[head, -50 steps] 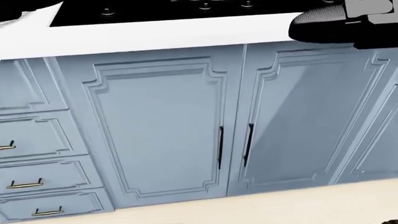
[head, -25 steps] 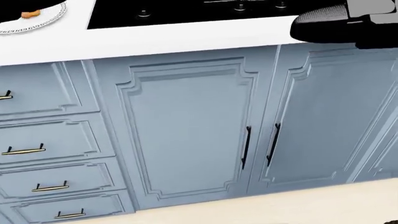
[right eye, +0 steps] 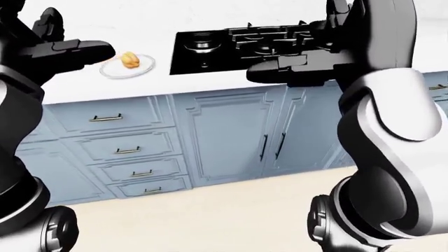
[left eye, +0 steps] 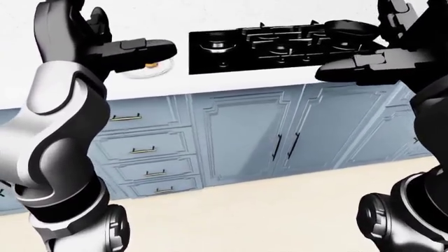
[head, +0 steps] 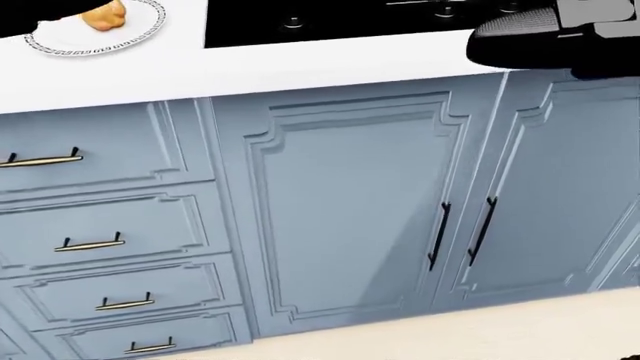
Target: Pick the bell pepper from the plate and place it in the pan.
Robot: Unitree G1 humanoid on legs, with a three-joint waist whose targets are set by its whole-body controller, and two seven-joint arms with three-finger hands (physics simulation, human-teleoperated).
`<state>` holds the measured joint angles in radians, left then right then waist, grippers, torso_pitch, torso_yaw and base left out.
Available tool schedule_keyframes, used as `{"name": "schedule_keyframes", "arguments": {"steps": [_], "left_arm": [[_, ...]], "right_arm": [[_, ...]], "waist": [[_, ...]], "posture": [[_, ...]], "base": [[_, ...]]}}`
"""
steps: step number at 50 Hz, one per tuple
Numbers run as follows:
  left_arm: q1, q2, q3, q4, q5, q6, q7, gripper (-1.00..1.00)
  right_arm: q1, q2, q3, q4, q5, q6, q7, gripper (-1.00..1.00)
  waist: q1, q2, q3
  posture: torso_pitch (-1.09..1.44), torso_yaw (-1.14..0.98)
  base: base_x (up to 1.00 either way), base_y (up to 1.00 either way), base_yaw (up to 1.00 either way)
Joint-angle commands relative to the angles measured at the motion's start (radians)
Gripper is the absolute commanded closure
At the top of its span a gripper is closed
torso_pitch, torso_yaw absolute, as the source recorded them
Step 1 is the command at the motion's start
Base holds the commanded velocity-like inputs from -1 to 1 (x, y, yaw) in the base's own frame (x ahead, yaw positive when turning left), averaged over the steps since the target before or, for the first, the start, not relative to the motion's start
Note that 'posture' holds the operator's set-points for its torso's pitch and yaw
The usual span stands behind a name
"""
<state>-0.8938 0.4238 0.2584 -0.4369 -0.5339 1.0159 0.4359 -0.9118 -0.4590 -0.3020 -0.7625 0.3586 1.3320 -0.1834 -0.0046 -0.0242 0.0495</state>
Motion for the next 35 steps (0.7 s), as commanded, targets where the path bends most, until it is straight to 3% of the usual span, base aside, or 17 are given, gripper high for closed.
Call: {"name": "schedule_keyframes", "arguments": {"steps": [1,3,4,5,11,12,13,14,17,22,24,26,27,28,29,31,35], "left_arm": [[-0.027,0.008,0.004,-0.015,0.001,-0.026,-0.005,-1.00],[-0.027,0.007,0.003,-0.015,0.002,-0.026,-0.006,-1.00],[-0.026,0.006,0.004,-0.017,0.002,-0.025,-0.005,-1.00],[-0.023,0.006,0.002,-0.013,0.006,-0.033,-0.009,-1.00],[-0.026,0.006,0.005,-0.016,0.005,-0.025,-0.007,-1.00],[-0.027,0.006,0.006,-0.018,0.003,-0.022,-0.006,-1.00],[-0.029,0.006,0.006,-0.019,0.002,-0.020,-0.004,-1.00],[-0.034,0.006,0.008,-0.024,-0.001,-0.010,0.001,-1.00],[-0.025,0.007,0.006,-0.014,0.004,-0.027,-0.007,-1.00],[-0.020,0.006,0.005,-0.012,0.004,-0.032,-0.009,-1.00],[-0.024,0.006,0.006,-0.016,0.002,-0.024,-0.006,-1.00],[-0.023,0.006,0.004,-0.013,0.005,-0.030,-0.007,-1.00],[-0.025,0.005,0.004,-0.014,0.005,-0.027,-0.005,-1.00],[-0.024,0.005,0.003,-0.013,0.006,-0.029,-0.007,-1.00],[-0.022,0.004,0.002,-0.012,0.008,-0.033,-0.009,-1.00],[-0.018,0.003,-0.001,-0.008,0.013,-0.040,-0.013,-1.00],[-0.022,0.002,0.001,-0.011,0.014,-0.033,-0.012,-1.00]], "right_arm": [[-0.019,-0.011,-0.008,-0.001,-0.006,-0.022,-0.004,-1.00],[-0.018,-0.011,-0.007,-0.002,-0.006,-0.023,-0.005,-1.00],[-0.018,-0.011,-0.007,-0.003,-0.005,-0.022,-0.005,-1.00],[-0.019,-0.009,-0.005,-0.005,-0.003,-0.019,-0.006,-1.00],[-0.020,-0.012,-0.007,-0.006,-0.002,-0.017,-0.005,-1.00],[-0.020,-0.012,-0.007,-0.006,-0.001,-0.016,-0.005,-1.00],[-0.020,-0.011,-0.007,-0.006,-0.001,-0.016,-0.005,-1.00],[-0.015,-0.011,-0.007,-0.004,-0.002,-0.022,-0.004,-1.00],[-0.015,-0.010,-0.007,-0.005,-0.001,-0.021,-0.006,-1.00],[-0.015,-0.012,-0.009,-0.006,0.000,-0.020,-0.007,-1.00],[-0.015,-0.013,-0.009,-0.005,-0.001,-0.018,-0.008,-1.00],[-0.015,-0.015,-0.007,-0.005,-0.001,-0.016,-0.007,-1.00],[-0.012,-0.016,-0.004,-0.004,-0.002,-0.015,-0.006,-1.00],[-0.012,-0.016,-0.002,-0.005,-0.003,-0.015,-0.006,-1.00],[-0.010,-0.019,-0.001,-0.003,-0.006,-0.016,-0.004,-1.00],[-0.012,-0.017,-0.006,0.000,-0.009,-0.020,-0.002,-1.00],[-0.015,-0.012,-0.012,-0.003,-0.004,-0.023,-0.002,-1.00]], "waist": [[-0.002,-0.002,-0.017],[0.001,-0.050,-0.028],[-0.007,-0.018,-0.024],[0.012,-0.039,-0.024],[0.004,0.059,-0.014],[0.003,0.095,-0.027],[0.013,0.066,-0.023],[0.007,0.087,-0.026],[0.017,0.062,-0.033],[0.013,0.019,-0.017],[0.015,-0.014,-0.017],[0.016,-0.079,-0.034],[0.001,-0.024,-0.027],[0.012,-0.060,-0.029],[0.011,-0.062,-0.032],[0.012,-0.041,-0.035],[0.012,0.010,-0.018]], "posture": [[0.00,0.00],[0.00,0.00],[0.00,0.00],[0.00,0.00],[0.00,0.00],[0.00,0.00],[0.00,0.00],[0.00,0.00],[0.00,0.00],[0.00,0.00],[0.00,0.00],[0.00,0.00],[0.00,0.00],[0.00,0.00],[0.00,0.00],[0.00,0.00],[0.00,0.00]], "base": [[0.00,0.30,0.00],[0.00,0.30,0.00],[0.00,0.30,0.00],[0.00,0.00,0.30],[0.00,0.00,0.30],[0.00,0.00,0.30],[0.00,0.00,0.30],[0.00,0.00,0.31],[0.00,0.00,0.31],[0.00,0.00,0.31],[0.00,0.00,0.31],[0.00,0.00,0.31],[0.00,0.30,0.00],[0.00,0.27,0.00],[0.00,0.19,0.00],[0.00,0.10,0.00],[0.01,0.12,0.00]]}}
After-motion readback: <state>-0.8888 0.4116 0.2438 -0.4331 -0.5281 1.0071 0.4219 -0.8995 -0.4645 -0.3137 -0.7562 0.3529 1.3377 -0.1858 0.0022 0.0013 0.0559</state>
